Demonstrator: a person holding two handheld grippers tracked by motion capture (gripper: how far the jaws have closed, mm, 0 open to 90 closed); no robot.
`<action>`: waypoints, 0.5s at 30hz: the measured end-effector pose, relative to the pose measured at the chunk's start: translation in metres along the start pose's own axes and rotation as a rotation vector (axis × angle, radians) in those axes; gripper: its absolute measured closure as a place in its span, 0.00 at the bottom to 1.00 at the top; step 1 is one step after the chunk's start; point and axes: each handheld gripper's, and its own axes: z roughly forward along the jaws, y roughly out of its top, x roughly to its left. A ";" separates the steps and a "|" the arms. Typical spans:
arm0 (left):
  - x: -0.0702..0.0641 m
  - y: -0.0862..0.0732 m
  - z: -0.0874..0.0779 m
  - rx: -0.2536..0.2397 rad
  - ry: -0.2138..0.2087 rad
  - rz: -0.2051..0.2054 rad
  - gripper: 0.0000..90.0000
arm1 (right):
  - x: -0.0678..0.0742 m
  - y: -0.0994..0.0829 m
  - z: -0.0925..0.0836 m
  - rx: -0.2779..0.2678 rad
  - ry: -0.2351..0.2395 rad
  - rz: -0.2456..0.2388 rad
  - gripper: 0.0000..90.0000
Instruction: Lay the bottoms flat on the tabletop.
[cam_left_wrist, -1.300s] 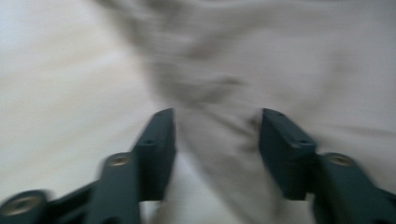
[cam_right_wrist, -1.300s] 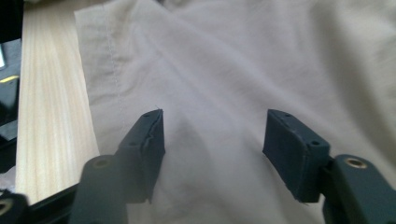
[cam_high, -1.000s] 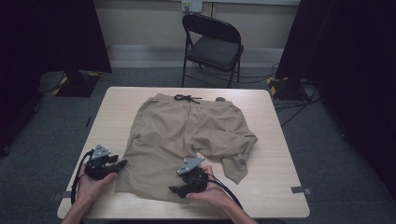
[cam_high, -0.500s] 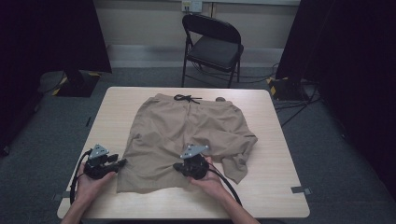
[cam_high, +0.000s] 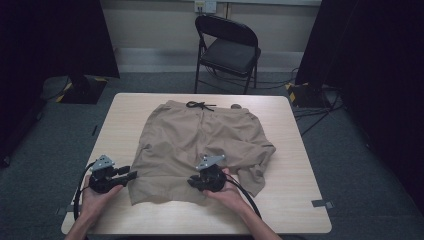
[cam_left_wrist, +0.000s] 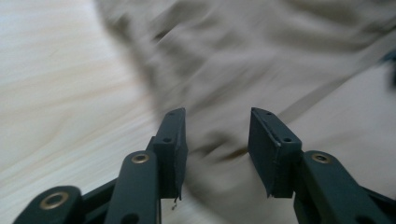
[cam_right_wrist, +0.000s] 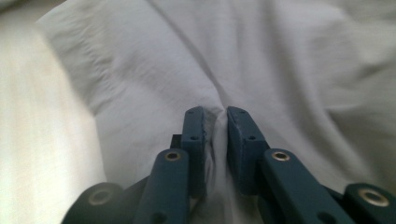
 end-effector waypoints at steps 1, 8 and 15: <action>-0.003 0.002 0.000 -0.012 -0.022 0.003 0.65 | 0.004 -0.002 -0.001 0.000 0.013 -0.007 0.85; -0.019 0.002 0.016 0.048 -0.082 0.065 0.64 | 0.038 -0.016 -0.008 0.016 0.077 -0.092 0.84; -0.033 -0.009 0.021 0.117 -0.108 0.144 0.62 | 0.050 -0.019 -0.013 0.038 0.112 -0.114 0.74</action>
